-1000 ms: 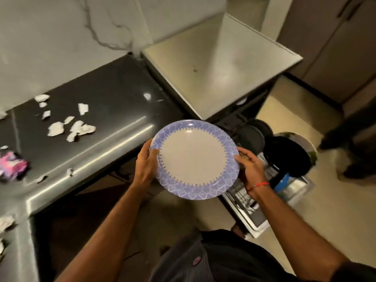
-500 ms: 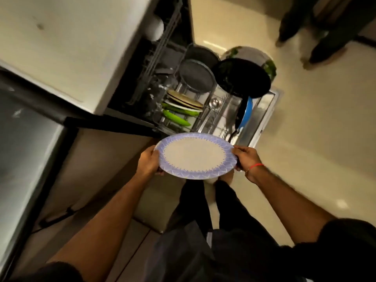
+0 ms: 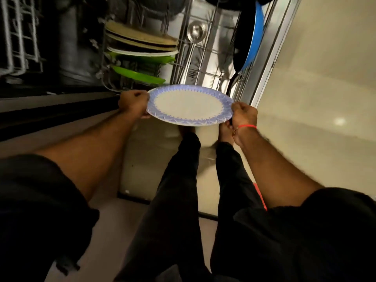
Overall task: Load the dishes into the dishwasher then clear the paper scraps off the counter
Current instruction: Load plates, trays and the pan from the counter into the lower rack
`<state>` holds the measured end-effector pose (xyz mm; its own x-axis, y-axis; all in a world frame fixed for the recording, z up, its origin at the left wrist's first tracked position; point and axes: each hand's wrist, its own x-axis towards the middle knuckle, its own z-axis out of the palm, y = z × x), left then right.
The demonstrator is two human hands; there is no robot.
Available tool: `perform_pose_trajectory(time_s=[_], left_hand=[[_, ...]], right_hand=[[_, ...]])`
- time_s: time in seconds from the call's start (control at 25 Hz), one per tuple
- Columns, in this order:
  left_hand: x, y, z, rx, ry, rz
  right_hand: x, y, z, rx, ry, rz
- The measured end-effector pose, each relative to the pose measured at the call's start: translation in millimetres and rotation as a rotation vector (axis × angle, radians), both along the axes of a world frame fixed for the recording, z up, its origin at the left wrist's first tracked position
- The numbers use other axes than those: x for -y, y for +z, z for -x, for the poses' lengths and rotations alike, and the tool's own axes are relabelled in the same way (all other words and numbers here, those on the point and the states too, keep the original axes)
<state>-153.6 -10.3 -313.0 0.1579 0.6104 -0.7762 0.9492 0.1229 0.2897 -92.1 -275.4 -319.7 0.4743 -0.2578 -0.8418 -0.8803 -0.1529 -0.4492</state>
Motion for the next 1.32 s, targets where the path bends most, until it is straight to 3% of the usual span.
perform_pose_trajectory(time_s=[0.28,0.56,0.8,1.12,1.32], left_hand=[[5.9,-14.8,2.5,-0.058,-0.027,0.024],[32.1,-20.1,-24.8,-0.045,0.074,0.134],[35.9,-14.6,-36.3,-0.004,0.284,0.24],[58.2,-11.3,-22.9,-0.029,0.302,0.251],[73.7,-10.8,-20.7,0.107,0.3,0.223]], right_hand=[[7.9,-5.9,3.3,-0.008,-0.016,0.032],[23.0,-1.2,-8.1,-0.093,-0.238,0.003],[20.8,-14.1,-21.0,-0.179,-0.224,-0.111],[25.4,-23.5,-18.9,-0.172,-0.197,-0.121],[25.5,-31.6,-19.2,-0.135,-0.153,-0.179]])
